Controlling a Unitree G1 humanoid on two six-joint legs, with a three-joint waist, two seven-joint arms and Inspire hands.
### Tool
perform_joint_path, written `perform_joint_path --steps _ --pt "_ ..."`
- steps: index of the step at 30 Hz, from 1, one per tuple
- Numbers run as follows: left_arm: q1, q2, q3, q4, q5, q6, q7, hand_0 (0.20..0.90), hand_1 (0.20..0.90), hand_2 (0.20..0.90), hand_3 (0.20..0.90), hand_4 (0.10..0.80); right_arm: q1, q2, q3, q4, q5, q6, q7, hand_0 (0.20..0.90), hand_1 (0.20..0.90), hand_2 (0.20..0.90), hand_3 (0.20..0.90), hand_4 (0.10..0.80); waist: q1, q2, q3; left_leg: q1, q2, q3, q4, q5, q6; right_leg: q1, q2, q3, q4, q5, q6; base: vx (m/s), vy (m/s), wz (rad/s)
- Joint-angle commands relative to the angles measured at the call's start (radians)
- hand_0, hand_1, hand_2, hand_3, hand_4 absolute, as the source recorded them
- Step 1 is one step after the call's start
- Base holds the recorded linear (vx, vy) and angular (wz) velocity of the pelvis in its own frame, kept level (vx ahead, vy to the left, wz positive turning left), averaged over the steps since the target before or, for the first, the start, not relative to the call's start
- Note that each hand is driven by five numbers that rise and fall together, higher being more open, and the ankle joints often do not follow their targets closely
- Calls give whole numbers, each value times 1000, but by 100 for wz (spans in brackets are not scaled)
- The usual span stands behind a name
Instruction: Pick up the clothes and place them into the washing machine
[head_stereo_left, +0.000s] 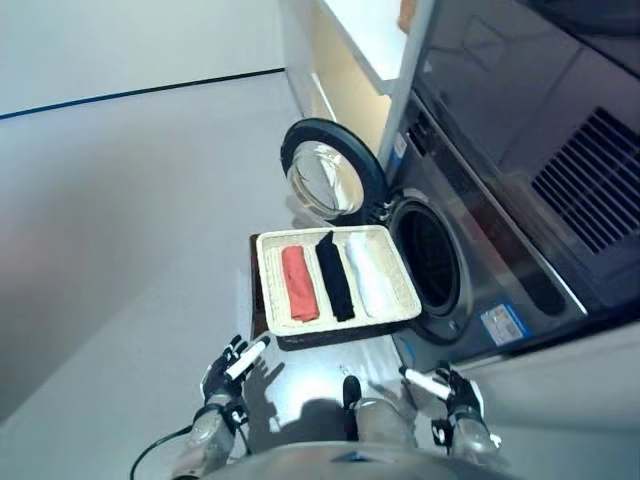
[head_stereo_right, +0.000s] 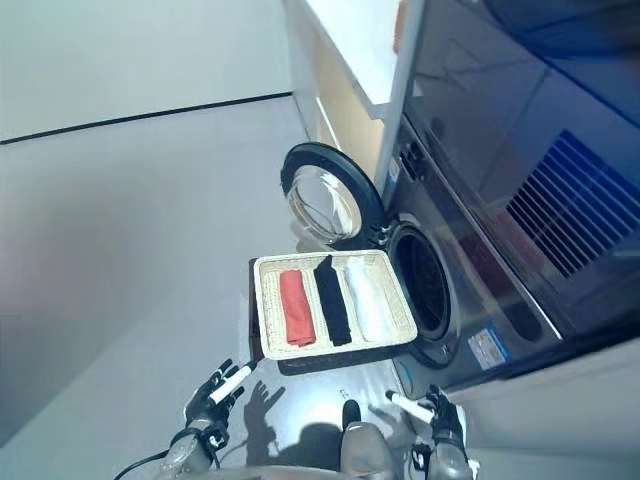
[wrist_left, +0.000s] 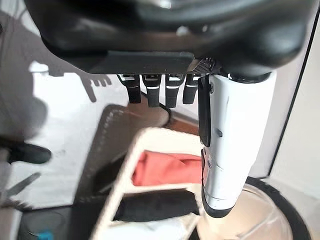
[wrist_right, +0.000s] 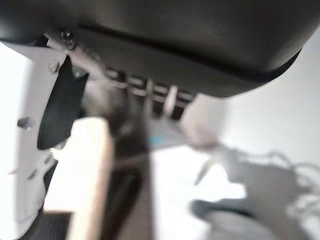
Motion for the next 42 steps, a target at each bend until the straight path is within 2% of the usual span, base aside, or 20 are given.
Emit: perform_joint_path --steps 1,2,4,5,6,8,9,10,13,15,16,19,24,26,28,31,32,34,38,42 --pt "-22 58 -20 -112 -6 -77 9 900 900 900 900 800 -31 -12 11 -16 15 -64 -27 900 900 900 900 800 12 -21 0 105 2 68 119 229 29 -32 2 76 -65 112 76 107 -144 19" --pt "-23 58 -20 -112 -6 -77 9 900 900 900 900 800 -31 -12 11 -16 15 -64 -28 900 900 900 900 800 11 -21 1 105 3 67 120 228 29 -32 2 75 -65 111 76 112 -155 9" --pt "-29 58 -27 -118 -3 -76 8 900 900 900 900 800 -35 -18 12 -16 23 -69 -28 900 900 900 900 800 21 -37 9 49 -7 75 252 290 33 18 17 84 -78 92 48 186 -252 7" --pt "-33 58 -37 -116 2 -69 7 900 900 900 900 800 -33 -22 8 -7 29 -72 -33 900 900 900 900 800 28 -51 13 8 -6 111 321 321 38 67 29 95 -89 67 27 243 -288 2" --pt "-38 58 -42 -116 3 -70 9 900 900 900 900 800 -35 -23 5 -1 34 -72 -38 900 900 900 900 800 30 -56 17 -20 8 141 311 327 44 84 28 97 -88 55 23 246 -221 -13" --pt "-44 57 -46 -117 3 -69 9 900 900 900 900 800 -36 -26 1 4 39 -72 -41 900 900 900 900 800 42 -60 23 -49 14 165 303 307 52 104 31 109 -86 39 20 177 -75 -23" --pt "-51 59 -52 -119 6 -70 13 900 900 900 900 800 -36 -28 -2 9 43 -72 -44 900 900 900 900 800 60 -84 31 -135 6 190 263 262 69 141 21 125 -92 22 18 202 -61 -4" --pt "-51 60 -54 -113 6 -69 12 900 900 900 900 800 -36 -28 -4 14 42 -73 -49 900 900 900 900 800 69 -88 37 -181 10 208 226 253 67 158 19 129 -99 10 23 276 -79 13" --pt "-42 63 -54 -112 6 -70 12 900 900 900 900 800 -34 -34 -7 4 39 -71 -50 900 900 900 900 800 91 -96 47 -245 20 234 151 248 53 198 15 151 -110 -9 33 174 9 -4" --pt "-35 64 -51 -113 9 -70 15 900 900 900 900 800 -33 -37 -7 -2 36 -72 -52 900 900 900 900 800 114 -88 59 -293 21 234 48 286 38 238 16 172 -127 -21 40 206 48 -31" --pt "-29 66 -46 -110 12 -72 17 900 900 900 900 800 -32 -37 -4 0 31 -72 -54 900 900 900 900 800 129 -79 66 -321 19 219 -4 333 26 266 22 186 -139 -31 42 267 66 -59" --pt "-4 63 -33 -112 24 -68 15 900 900 900 900 800 -22 -40 4 -15 10 -67 -52 900 900 900 900 800 151 -54 77 -329 24 185 -93 397 -3 320 25 228 -151 -56 50 256 87 -47" --pt "5 66 -16 -139 37 -71 11 900 900 900 900 800 -4 -40 0 -28 -5 -62 -42 900 900 900 900 800 156 -27 73 -310 28 164 -92 389 -23 373 4 275 -168 -86 58 179 115 -48" --pt "5 65 -13 -145 35 -72 9 900 900 900 900 800 -5 -41 -8 -24 -7 -60 -41 900 900 900 900 800 152 -18 67 -306 11 185 -99 385 -21 394 -9 280 -182 -92 65 171 159 -14" --pt "-3 68 -7 -154 27 -80 16 900 900 900 900 800 -7 -38 -19 -54 -2 -59 -43 900 900 900 900 800 143 -13 63 -310 -14 228 -99 355 3 396 -27 287 -184 -110 72 93 199 -13" --pt "-16 73 -13 -148 23 -84 26 900 900 900 900 800 -26 -37 -21 -48 -1 -62 -53 900 900 900 900 800 143 -8 57 -328 -44 210 -116 349 17 383 -49 298 -185 -114 83 82 185 -18" --pt "-30 84 -14 -141 28 -87 28 900 900 900 900 800 -50 -33 -23 -34 1 -60 -58 900 900 900 900 800 146 -19 41 -333 -72 225 -94 316 44 383 -82 309 -184 -104 108 178 169 -17" --pt "-29 95 -2 -159 20 -96 31 900 900 900 900 800 -74 -27 -23 -29 3 -58 -57 900 900 900 900 800 155 -26 33 -351 -86 256 -48 279 63 366 -119 318 -181 -90 132 137 195 -31" --pt "-36 107 8 -151 16 -102 46 900 900 900 900 800 -101 -17 -6 -51 -6 -51 -57 900 900 900 900 800 172 -38 25 -372 -114 277 -22 247 82 345 -170 309 -171 -61 163 77 143 -26" --pt "-40 104 7 -137 8 -98 42 900 900 900 900 800 -99 -7 -3 -88 -13 -49 -55 900 900 900 900 800 176 -60 11 -368 -145 297 -3 213 93 342 -208 280 -142 33 196 96 104 -1"
